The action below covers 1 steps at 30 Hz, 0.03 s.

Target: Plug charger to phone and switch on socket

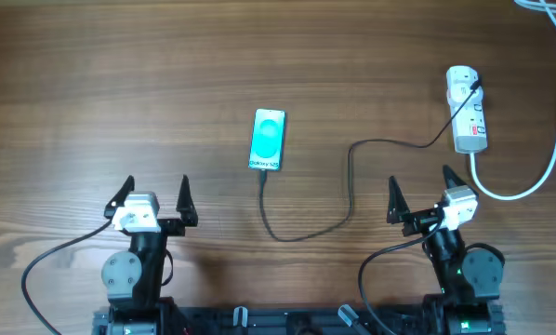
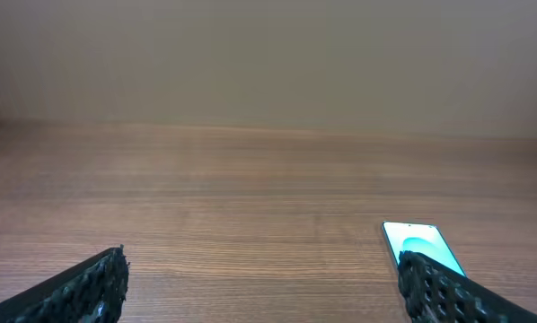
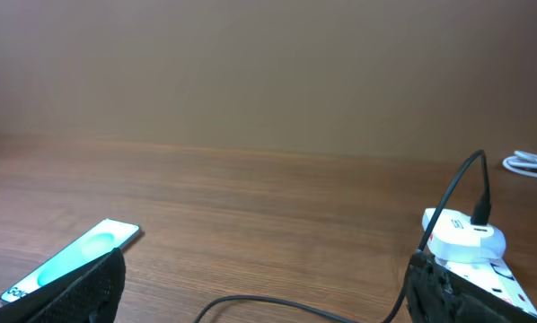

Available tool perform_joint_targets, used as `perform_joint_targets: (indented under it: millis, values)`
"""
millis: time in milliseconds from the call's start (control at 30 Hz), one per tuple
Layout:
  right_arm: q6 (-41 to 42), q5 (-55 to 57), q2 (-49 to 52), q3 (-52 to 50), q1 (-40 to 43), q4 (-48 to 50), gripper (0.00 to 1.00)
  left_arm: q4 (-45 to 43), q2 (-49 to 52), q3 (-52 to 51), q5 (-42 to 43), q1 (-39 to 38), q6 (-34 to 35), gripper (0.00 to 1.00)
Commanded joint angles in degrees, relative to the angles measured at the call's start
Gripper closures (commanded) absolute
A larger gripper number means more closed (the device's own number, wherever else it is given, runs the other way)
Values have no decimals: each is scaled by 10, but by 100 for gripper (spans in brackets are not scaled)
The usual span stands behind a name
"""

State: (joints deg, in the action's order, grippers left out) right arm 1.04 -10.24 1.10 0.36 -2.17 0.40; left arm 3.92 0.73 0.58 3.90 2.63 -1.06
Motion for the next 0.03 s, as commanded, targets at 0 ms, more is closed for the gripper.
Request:
perform_joint_targets:
  millis: [0]
  values:
    - [5,8,-9,-1,-1,2,0,3,-6,-2,-4,-3,-9,0]
